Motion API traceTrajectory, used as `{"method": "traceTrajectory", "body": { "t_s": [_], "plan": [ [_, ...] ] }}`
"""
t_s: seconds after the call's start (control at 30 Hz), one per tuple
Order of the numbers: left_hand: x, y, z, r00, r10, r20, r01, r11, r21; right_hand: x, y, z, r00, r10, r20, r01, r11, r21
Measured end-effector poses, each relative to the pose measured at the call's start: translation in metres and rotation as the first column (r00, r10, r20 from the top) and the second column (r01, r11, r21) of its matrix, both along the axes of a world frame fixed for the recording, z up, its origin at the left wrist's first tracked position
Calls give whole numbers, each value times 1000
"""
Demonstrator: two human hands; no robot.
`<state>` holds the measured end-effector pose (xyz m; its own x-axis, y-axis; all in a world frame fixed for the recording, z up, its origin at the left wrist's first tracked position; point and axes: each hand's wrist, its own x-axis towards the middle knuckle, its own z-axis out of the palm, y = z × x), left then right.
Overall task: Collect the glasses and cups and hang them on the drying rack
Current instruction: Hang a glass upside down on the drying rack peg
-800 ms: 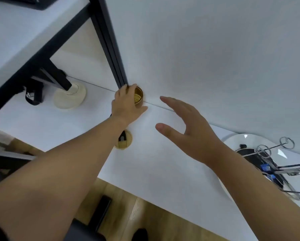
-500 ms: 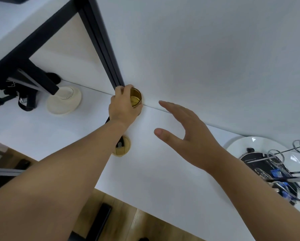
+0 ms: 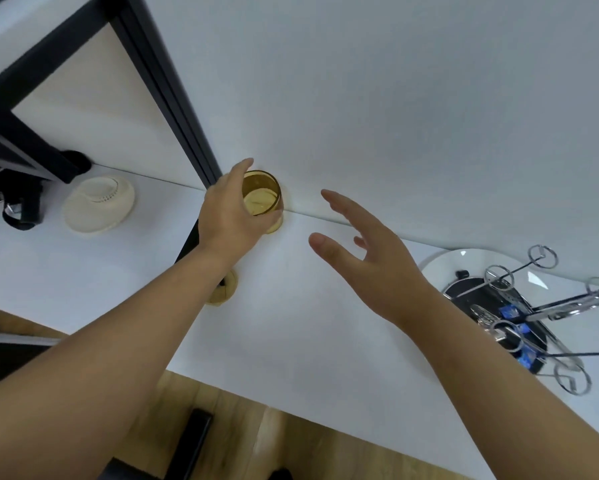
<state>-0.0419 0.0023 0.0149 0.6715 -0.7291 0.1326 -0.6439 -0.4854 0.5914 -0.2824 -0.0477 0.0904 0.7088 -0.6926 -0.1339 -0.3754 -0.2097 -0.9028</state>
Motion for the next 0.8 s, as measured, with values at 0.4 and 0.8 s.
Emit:
{"method": "traceTrajectory", "body": {
  "t_s": [0.4,0.8],
  "plan": [
    [-154,3,170,954,-297,50,301,936,-182,-73,21,52,900,-369,232,281,898,337],
    [-335,47,244,906,-422,27,412,867,-281,-221,46,107,637,-670,381,142,588,797]
  ]
}}
